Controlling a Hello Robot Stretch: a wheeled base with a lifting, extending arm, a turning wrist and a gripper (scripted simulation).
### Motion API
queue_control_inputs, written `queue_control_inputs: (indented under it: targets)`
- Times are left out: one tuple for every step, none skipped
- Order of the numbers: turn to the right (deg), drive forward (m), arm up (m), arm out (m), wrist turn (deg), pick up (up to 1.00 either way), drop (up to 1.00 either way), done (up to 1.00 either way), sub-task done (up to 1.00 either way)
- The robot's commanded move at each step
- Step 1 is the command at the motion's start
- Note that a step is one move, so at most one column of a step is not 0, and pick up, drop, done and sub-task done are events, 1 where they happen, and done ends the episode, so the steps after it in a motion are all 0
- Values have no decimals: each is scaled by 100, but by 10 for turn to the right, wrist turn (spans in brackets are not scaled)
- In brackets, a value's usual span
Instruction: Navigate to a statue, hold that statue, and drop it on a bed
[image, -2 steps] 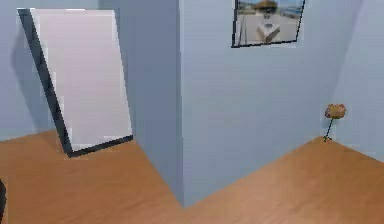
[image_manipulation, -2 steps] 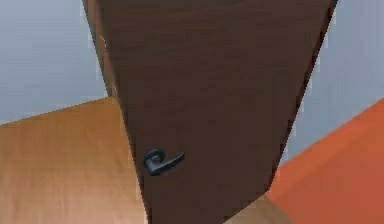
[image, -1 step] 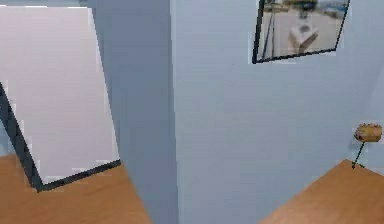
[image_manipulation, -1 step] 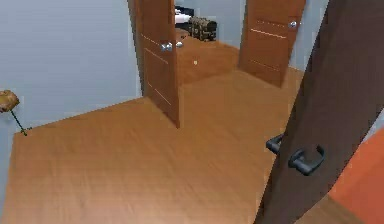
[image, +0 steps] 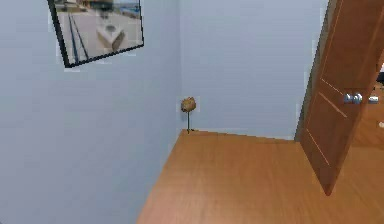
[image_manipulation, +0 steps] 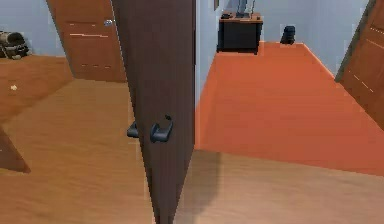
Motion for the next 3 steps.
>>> queue_control_inputs:
  targets:
    - [60,0,0,0,0,0,0,0,0]
    - [0,45,0,0,0,0,0,0,0]
    - [450,0,0,0,0,0,0,0,0]
